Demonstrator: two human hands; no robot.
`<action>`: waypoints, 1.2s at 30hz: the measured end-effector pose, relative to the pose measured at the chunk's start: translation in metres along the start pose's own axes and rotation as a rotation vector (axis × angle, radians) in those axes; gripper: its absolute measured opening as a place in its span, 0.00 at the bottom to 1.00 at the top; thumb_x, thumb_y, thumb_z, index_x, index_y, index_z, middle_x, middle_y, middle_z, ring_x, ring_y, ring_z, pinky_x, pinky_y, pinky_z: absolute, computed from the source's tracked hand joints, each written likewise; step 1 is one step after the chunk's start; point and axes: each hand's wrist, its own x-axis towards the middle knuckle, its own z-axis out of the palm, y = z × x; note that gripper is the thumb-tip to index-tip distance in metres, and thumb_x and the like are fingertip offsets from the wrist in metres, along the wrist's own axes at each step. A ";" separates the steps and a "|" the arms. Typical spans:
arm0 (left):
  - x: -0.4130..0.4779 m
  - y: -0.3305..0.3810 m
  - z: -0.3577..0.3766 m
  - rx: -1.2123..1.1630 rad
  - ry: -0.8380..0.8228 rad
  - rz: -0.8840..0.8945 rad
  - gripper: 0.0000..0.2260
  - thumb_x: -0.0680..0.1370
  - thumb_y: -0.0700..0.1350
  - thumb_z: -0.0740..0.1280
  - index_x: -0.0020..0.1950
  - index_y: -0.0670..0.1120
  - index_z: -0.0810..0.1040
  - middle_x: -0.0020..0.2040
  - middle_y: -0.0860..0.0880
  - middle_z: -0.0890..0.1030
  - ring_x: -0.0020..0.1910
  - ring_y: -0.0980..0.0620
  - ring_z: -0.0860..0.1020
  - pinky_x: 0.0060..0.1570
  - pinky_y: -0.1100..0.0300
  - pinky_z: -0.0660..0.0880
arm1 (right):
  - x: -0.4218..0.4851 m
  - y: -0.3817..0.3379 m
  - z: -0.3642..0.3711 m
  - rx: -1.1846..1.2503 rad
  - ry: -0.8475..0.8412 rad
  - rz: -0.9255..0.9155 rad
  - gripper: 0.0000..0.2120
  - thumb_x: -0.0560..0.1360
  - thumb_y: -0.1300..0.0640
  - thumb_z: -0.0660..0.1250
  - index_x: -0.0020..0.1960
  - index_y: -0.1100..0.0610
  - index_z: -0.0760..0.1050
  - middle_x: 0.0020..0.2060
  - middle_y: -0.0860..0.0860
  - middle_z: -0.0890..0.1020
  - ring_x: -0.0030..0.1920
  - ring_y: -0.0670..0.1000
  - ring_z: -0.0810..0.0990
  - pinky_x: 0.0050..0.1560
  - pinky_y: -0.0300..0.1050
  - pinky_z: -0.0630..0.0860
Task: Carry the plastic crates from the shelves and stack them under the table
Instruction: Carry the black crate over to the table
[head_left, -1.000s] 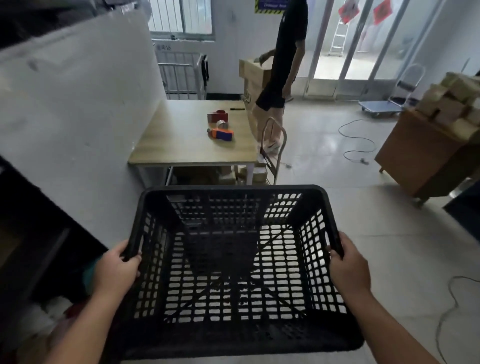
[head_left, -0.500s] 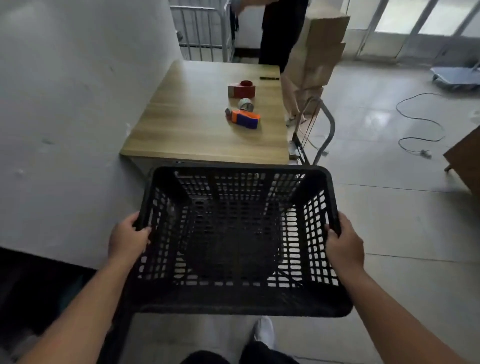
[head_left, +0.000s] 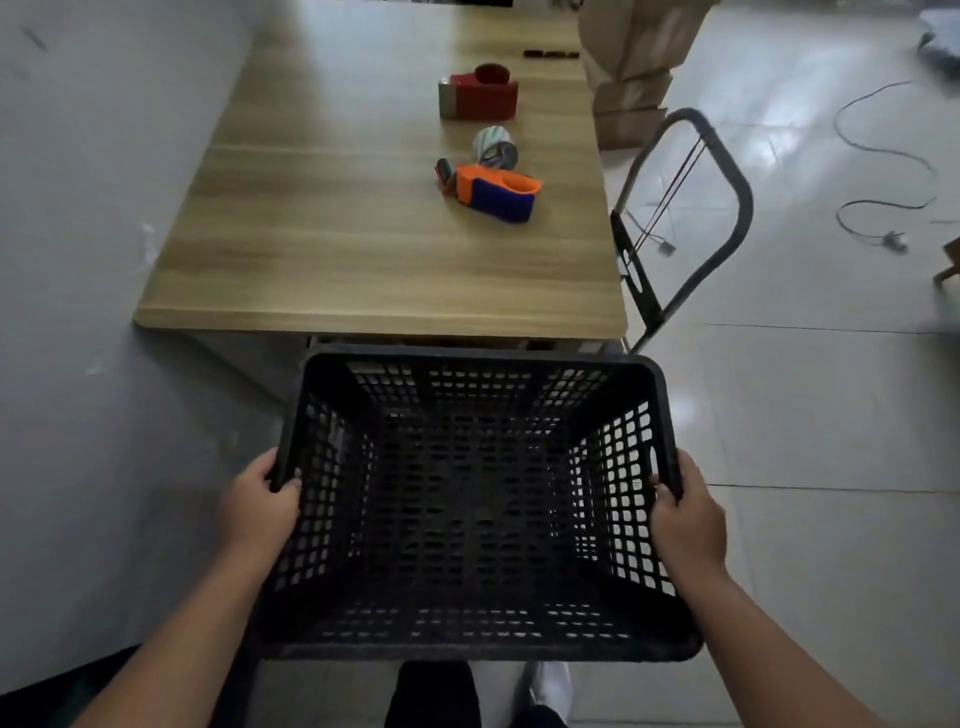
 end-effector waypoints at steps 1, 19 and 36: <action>0.008 -0.001 0.006 0.002 -0.005 0.000 0.12 0.75 0.40 0.68 0.57 0.49 0.82 0.37 0.47 0.83 0.36 0.43 0.81 0.36 0.51 0.77 | 0.005 -0.001 0.005 -0.007 0.002 0.013 0.22 0.77 0.64 0.58 0.64 0.43 0.70 0.43 0.41 0.82 0.41 0.51 0.80 0.35 0.44 0.71; 0.036 0.014 0.025 0.187 -0.047 0.016 0.26 0.76 0.44 0.70 0.73 0.47 0.69 0.64 0.40 0.76 0.60 0.37 0.75 0.57 0.43 0.73 | 0.050 -0.022 0.008 -0.150 -0.121 0.100 0.30 0.78 0.57 0.62 0.77 0.49 0.57 0.65 0.55 0.76 0.61 0.60 0.76 0.57 0.58 0.75; -0.068 0.298 0.031 -0.120 -0.589 0.959 0.26 0.75 0.54 0.72 0.73 0.54 0.72 0.65 0.51 0.78 0.64 0.53 0.76 0.62 0.53 0.73 | -0.113 -0.046 -0.174 0.085 0.319 -0.057 0.27 0.76 0.41 0.66 0.73 0.44 0.67 0.72 0.37 0.64 0.73 0.38 0.59 0.68 0.36 0.56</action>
